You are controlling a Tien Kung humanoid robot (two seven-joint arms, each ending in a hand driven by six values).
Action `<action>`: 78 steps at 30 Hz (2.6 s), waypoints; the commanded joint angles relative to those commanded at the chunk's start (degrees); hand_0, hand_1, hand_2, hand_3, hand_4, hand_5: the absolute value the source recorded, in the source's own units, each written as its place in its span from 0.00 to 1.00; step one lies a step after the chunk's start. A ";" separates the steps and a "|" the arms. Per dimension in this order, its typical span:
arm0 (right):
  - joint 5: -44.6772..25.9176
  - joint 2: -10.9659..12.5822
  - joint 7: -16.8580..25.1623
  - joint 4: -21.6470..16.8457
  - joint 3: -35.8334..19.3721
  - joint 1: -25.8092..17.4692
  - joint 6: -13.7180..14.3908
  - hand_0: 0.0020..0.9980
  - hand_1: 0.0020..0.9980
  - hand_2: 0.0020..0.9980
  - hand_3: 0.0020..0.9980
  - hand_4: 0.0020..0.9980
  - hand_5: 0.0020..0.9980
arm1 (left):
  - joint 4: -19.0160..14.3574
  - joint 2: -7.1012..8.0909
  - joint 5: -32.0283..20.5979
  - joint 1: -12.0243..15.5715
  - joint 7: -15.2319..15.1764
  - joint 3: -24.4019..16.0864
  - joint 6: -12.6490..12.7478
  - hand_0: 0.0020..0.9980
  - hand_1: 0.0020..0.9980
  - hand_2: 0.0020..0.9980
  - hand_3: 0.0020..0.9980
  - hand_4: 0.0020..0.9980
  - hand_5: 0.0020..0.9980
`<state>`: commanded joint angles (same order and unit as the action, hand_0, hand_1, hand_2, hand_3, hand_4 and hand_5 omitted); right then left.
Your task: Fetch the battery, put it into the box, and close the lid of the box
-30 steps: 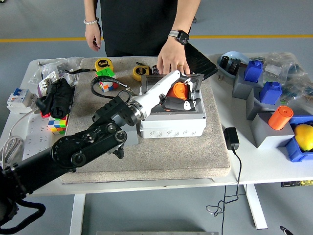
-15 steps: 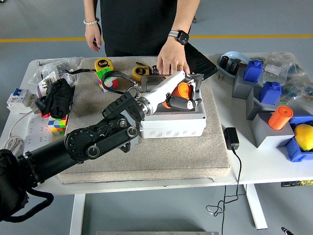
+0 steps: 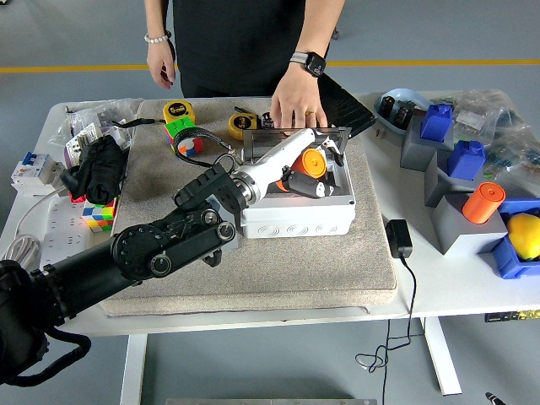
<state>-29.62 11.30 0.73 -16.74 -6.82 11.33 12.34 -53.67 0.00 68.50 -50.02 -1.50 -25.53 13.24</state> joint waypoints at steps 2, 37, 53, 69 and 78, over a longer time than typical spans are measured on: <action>0.05 0.01 0.03 -0.02 -0.13 0.03 0.01 0.68 0.65 0.66 0.55 0.88 0.44 | 0.25 0.00 0.10 -0.05 -0.10 0.06 0.17 0.56 0.57 0.58 0.59 0.93 0.00; 0.00 -0.03 0.13 0.00 -0.56 0.05 0.12 0.68 0.65 0.66 0.55 0.88 0.44 | -2.87 1.10 2.96 2.07 2.21 -14.53 -0.34 0.85 0.83 0.80 0.78 0.98 0.27; 0.10 -0.15 0.11 0.01 -0.74 -0.09 0.14 0.68 0.65 0.66 0.55 0.88 0.44 | -7.32 2.16 6.07 4.99 11.48 -15.73 -5.44 0.77 0.77 0.74 0.76 0.99 0.31; 0.21 -0.16 0.06 0.02 -0.66 -0.14 0.00 0.68 0.65 0.66 0.55 0.88 0.44 | -16.21 4.03 4.95 8.84 13.64 -15.39 -6.53 0.72 0.72 0.70 0.73 0.99 0.32; 0.15 -0.20 0.15 0.00 -0.63 -0.23 -0.01 0.68 0.65 0.66 0.55 0.88 0.44 | -17.43 4.42 4.86 9.78 14.28 -14.63 -6.79 0.72 0.71 0.69 0.73 0.99 0.33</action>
<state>-29.47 11.10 0.88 -16.74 -7.45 11.10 12.33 -71.11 4.42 73.36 -40.24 12.78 -40.16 6.45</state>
